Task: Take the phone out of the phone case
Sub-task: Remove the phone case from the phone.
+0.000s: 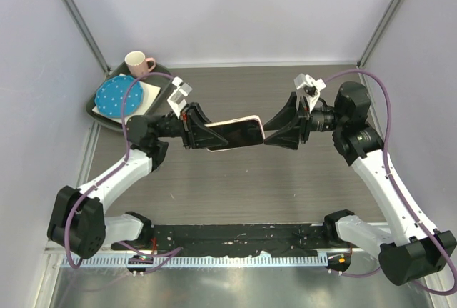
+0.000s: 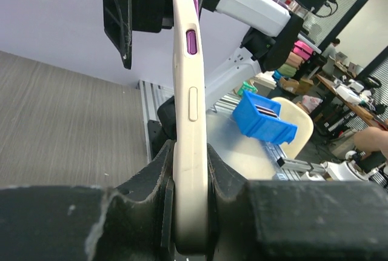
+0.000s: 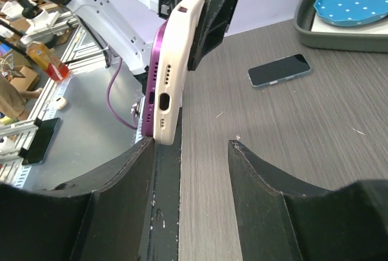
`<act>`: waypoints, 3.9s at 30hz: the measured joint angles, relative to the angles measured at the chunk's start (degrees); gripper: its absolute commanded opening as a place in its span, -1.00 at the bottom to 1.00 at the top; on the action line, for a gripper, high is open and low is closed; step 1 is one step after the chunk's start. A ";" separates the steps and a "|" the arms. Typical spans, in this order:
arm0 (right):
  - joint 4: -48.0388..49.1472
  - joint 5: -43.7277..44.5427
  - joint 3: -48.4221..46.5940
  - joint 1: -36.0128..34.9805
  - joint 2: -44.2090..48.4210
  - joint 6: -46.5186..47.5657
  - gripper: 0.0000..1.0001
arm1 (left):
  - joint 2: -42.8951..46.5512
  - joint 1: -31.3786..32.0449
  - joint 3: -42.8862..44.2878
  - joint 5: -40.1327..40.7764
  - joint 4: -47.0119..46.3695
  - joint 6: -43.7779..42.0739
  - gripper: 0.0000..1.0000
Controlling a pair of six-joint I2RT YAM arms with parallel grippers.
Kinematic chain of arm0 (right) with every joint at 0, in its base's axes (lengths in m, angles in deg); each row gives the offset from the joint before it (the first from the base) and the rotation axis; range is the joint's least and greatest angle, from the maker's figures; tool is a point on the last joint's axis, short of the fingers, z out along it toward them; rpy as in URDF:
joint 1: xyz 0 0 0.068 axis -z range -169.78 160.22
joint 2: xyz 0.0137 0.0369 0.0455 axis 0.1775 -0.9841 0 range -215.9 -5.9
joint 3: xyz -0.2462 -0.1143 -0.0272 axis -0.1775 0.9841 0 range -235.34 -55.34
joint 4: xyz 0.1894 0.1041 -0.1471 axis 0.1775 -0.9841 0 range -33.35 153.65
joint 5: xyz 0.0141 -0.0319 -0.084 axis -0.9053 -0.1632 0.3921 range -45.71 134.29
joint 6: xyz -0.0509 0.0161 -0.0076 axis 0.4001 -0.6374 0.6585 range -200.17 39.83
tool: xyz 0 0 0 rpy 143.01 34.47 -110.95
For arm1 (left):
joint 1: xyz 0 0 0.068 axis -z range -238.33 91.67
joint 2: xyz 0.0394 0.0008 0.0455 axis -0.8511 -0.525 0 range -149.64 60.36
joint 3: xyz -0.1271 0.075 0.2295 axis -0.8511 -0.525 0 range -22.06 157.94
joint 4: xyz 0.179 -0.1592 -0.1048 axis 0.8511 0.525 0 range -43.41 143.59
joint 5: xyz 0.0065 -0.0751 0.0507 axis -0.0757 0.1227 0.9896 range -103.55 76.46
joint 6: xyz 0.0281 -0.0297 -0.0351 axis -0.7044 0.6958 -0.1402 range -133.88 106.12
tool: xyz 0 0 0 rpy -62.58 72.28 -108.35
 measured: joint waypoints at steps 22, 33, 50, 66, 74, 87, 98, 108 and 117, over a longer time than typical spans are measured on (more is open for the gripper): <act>2.60 -7.45 -0.35 0.74 -0.02 -0.31 0.19 | 0.20 1.01 -1.46 -5.38 2.51 -0.33 -1.00; 13.00 -5.95 3.39 -1.18 -1.31 -9.68 -0.03 | 0.20 0.92 -1.46 -5.42 2.95 -0.66 -1.00; 19.26 -7.06 4.66 -1.77 -1.60 -14.25 -0.34 | 0.13 0.63 -1.46 -5.35 4.20 -1.86 -1.00; 36.04 -6.95 12.17 -2.47 -1.49 -22.27 -0.80 | -0.70 -0.26 -1.68 -6.49 1.44 2.12 -1.00; 62.05 -5.97 16.06 -2.73 -5.07 -38.16 -0.85 | -0.98 -0.46 -2.14 -5.68 -2.86 8.52 -1.00; 21.11 -2.12 3.98 -4.37 -3.54 -9.42 -0.83 | -0.98 -1.86 -2.14 -3.37 -4.66 10.73 -1.00; 2.40 5.35 0.26 -4.70 -3.76 3.19 -0.68 | -1.38 -2.78 -2.16 -3.32 -1.73 11.91 -1.00; 0.81 8.87 0.09 -4.68 -4.00 4.79 -0.56 | -1.77 -2.93 -2.43 -2.01 0.33 12.17 -1.00; 0.46 9.73 0.09 -4.68 -4.00 5.14 -0.53 | -1.77 -2.93 -2.43 -1.86 0.37 12.61 -1.00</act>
